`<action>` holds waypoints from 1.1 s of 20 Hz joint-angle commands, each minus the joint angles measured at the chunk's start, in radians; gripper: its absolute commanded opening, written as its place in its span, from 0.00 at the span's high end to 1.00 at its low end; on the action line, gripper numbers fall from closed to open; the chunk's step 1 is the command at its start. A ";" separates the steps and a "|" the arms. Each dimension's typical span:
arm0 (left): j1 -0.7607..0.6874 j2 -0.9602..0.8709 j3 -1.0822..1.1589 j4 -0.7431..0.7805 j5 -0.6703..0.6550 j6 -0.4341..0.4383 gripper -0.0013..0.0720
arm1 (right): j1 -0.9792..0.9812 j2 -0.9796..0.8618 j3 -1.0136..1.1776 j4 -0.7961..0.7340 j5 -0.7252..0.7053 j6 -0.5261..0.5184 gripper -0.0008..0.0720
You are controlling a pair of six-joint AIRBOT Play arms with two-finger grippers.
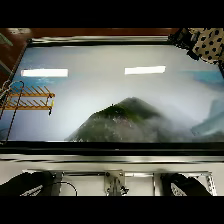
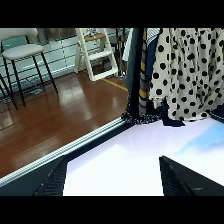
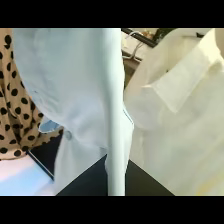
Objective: Fold the shirts.
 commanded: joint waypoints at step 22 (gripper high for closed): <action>-0.002 0.000 0.000 -0.019 -0.054 -0.192 0.02 | -0.946 -0.420 0.001 0.378 -0.457 0.166 0.90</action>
